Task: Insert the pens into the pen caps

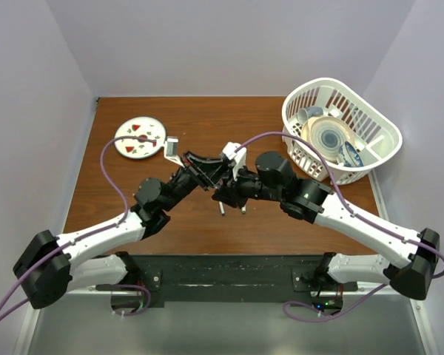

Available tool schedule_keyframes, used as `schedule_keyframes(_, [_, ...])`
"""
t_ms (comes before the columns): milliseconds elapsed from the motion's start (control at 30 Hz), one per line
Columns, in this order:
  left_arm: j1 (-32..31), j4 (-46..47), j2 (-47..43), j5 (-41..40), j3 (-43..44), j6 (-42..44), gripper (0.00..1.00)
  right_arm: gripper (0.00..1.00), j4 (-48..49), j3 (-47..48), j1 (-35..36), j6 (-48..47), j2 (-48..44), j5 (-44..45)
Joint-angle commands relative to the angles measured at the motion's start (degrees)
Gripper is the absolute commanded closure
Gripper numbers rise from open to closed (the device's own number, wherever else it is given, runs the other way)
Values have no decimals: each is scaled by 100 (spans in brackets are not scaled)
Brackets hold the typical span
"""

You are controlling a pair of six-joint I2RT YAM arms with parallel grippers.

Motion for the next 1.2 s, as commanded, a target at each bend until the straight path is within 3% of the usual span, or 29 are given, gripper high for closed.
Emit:
schedule_keyframes(0, [-262,-1113,-209,1646,542,308,62,100,2266,225,-157,94,-92,336])
schedule_keyframes(267, [-130,-1930,-525,1462,1176,791,32,100,2124,-477,-157,357,-646,249])
schedule_keyframes(400, [-103,-2421,-640,1269,1614,1098,27,100,2317,-917,-157,533,-796,161])
schedule_keyframes(533, [-86,-2897,-666,1136,1870,1318,27,100,2458,-1215,-157,665,-866,135])
schedule_keyframes(867, [64,-3170,-569,908,1932,1380,37,100,2687,-1488,-157,894,-901,-15])
schedule_keyframes(1167, [327,-3372,-508,908,2011,1275,32,100,2713,-1585,-157,938,-980,-94])
